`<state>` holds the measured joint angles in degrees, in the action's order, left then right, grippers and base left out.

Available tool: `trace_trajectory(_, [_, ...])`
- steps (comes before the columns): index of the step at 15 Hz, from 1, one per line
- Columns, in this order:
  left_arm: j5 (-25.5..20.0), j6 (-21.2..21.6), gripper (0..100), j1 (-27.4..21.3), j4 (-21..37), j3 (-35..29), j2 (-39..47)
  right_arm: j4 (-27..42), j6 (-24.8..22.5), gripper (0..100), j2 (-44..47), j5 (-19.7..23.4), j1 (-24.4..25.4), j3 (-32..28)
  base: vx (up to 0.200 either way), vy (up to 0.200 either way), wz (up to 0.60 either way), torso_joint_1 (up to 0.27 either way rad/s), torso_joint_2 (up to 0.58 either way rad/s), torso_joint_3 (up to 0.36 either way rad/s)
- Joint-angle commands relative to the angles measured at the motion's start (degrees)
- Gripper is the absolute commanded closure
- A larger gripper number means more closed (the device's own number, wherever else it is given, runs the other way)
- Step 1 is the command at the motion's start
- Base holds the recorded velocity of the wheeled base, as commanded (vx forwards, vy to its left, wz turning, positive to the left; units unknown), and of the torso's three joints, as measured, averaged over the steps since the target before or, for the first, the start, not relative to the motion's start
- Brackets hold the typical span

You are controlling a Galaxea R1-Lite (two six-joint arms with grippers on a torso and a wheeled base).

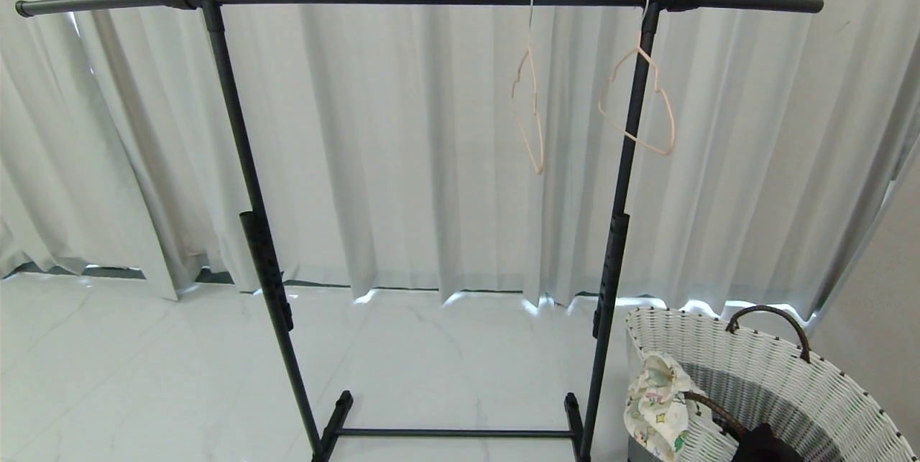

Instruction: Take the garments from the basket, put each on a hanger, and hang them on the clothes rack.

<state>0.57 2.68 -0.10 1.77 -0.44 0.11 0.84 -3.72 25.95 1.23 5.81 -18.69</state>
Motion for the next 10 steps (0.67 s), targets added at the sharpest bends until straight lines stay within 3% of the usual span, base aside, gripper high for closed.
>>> trace_trajectory(1, [0.04, 0.22, 0, 0.01, -0.01, 0.00, -0.02, 0.92, -14.65, 0, 42.60, -1.76, -3.09, -11.72, 0.000, 0.000, 0.00, 0.000, 0.00, 0.000])
trace_trajectory(3, [0.04, 0.22, 0, 0.01, -0.01, 0.00, -0.02, 0.30, -26.52, 0, 53.15, -2.20, -6.61, -11.99, 0.000, 0.000, 0.00, 0.000, 0.00, 0.000])
trace_trajectory(4, [0.04, 0.31, 0, 0.01, -0.01, 0.00, -0.02, -0.14, -29.33, 0, 57.45, -2.02, -6.87, -11.81, 0.000, 0.000, 0.00, 0.000, 0.00, 0.000])
trace_trajectory(10, [0.04, 1.71, 0, 0.01, -0.01, 0.00, -0.02, -0.31, -34.51, 0, 68.00, 0.00, -4.85, -9.26, 0.000, 0.000, 0.00, 0.000, 0.00, 0.000])
